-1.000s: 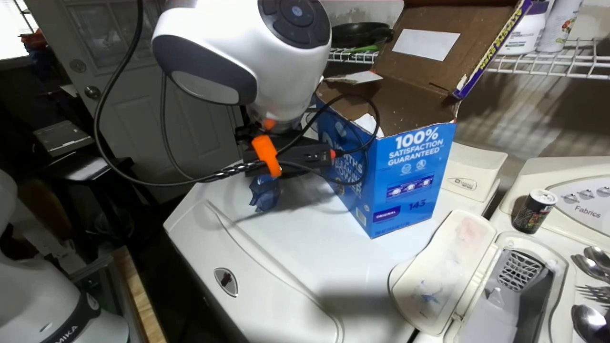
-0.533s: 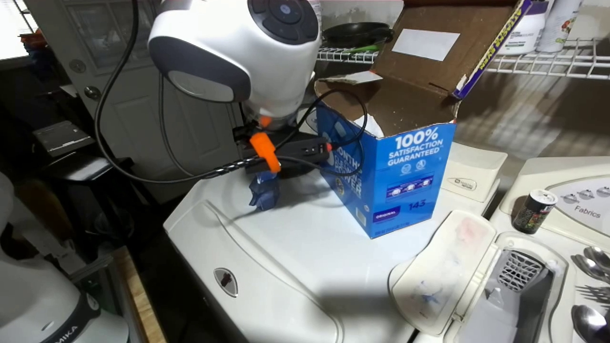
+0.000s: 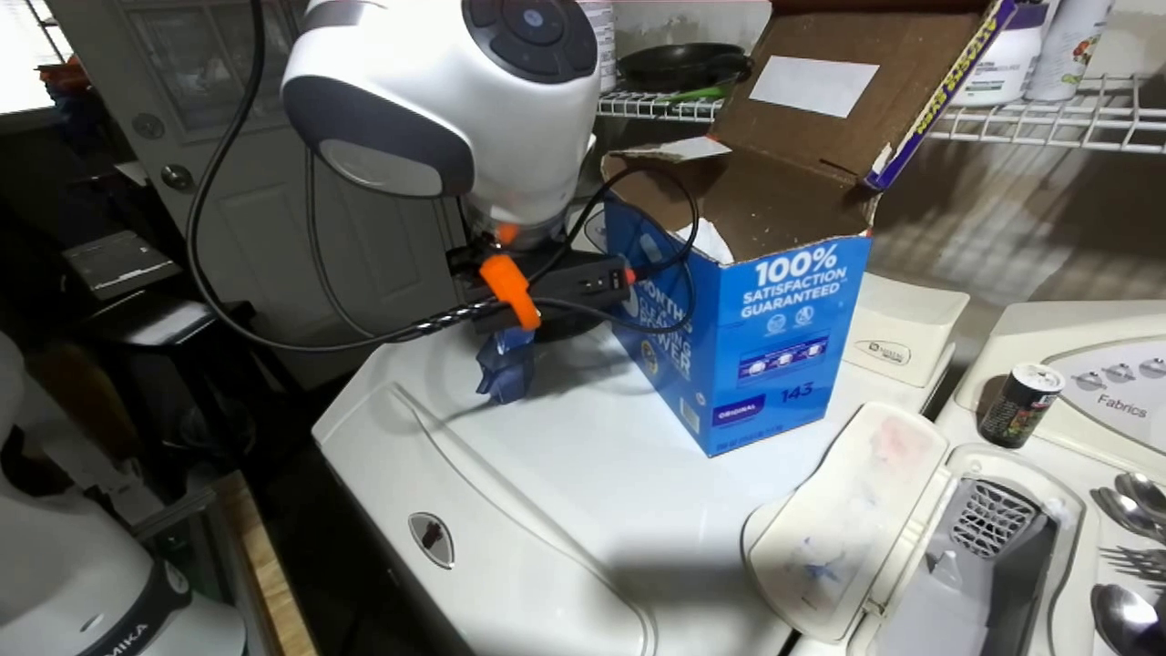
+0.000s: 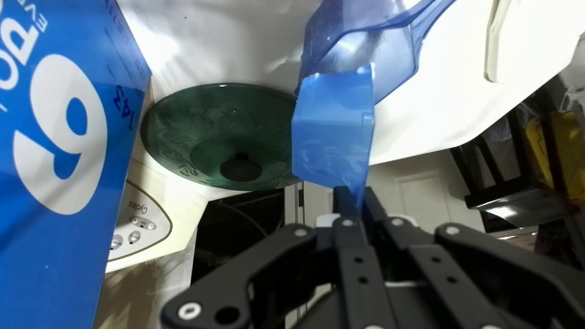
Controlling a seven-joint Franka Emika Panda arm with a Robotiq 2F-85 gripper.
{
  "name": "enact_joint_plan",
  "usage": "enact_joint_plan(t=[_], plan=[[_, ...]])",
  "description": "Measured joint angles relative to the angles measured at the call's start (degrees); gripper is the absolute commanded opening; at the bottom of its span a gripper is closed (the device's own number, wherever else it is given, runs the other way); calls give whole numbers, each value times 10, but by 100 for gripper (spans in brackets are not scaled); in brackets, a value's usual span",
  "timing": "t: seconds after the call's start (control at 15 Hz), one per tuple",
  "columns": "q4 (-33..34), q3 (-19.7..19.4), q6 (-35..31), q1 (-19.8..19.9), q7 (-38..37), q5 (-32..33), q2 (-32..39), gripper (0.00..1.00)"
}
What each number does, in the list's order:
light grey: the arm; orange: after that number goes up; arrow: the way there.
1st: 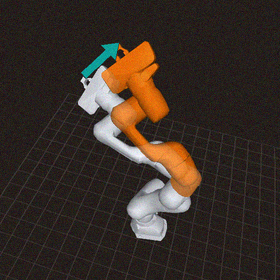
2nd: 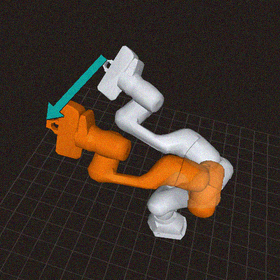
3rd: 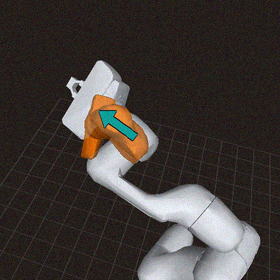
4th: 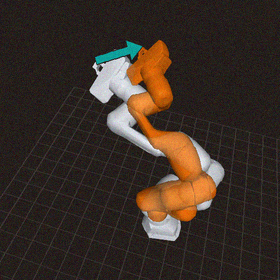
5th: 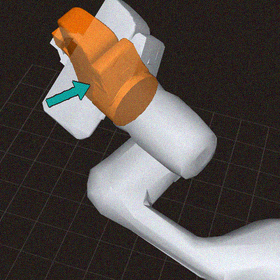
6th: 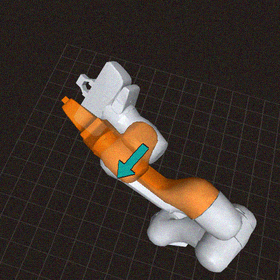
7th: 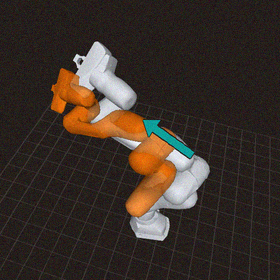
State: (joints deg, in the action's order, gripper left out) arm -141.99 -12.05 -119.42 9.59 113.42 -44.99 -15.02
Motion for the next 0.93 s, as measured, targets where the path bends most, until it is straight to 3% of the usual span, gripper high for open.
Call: enact_joint_plan(t=[0.93], plan=[[-37,2,-34,-14,61,1,-35,2]])
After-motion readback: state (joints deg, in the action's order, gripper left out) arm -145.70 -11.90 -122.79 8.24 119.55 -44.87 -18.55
